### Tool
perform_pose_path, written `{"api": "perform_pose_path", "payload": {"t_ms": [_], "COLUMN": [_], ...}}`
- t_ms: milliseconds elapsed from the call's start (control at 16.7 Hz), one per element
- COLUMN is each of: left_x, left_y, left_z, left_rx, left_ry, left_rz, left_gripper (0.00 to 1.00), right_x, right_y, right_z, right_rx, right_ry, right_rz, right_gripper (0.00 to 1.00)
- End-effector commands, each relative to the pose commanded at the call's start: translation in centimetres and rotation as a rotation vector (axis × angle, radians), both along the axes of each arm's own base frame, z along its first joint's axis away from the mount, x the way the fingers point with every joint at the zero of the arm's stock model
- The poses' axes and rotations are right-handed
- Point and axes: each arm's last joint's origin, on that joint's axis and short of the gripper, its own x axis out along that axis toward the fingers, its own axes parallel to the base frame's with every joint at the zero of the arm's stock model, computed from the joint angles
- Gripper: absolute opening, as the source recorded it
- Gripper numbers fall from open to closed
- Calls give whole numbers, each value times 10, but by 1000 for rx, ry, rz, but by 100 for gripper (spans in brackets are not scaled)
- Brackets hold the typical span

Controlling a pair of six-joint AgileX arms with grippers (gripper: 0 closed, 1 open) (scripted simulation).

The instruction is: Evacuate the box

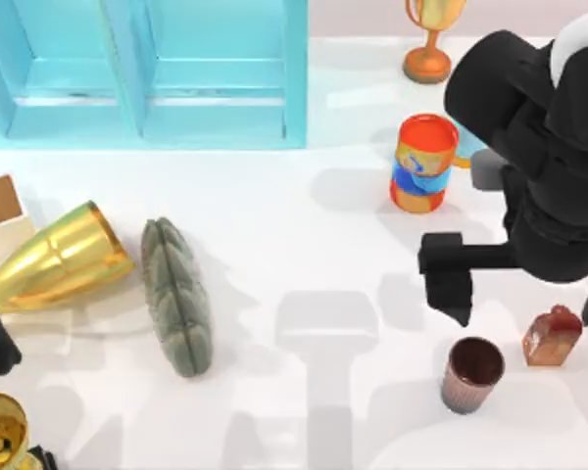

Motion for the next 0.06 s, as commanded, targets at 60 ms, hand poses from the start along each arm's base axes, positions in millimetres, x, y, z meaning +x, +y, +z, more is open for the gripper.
{"api": "perform_pose_path", "payload": {"t_ms": [60], "left_x": [0], "left_y": [0], "left_z": [0], "left_rx": [0], "left_ry": [0], "left_rz": [0], "left_gripper": [100], "right_x": [0], "right_y": [0], "right_z": [2], "right_rx": [1], "right_ry": [-1], "right_rz": [0], "right_gripper": [100]}}
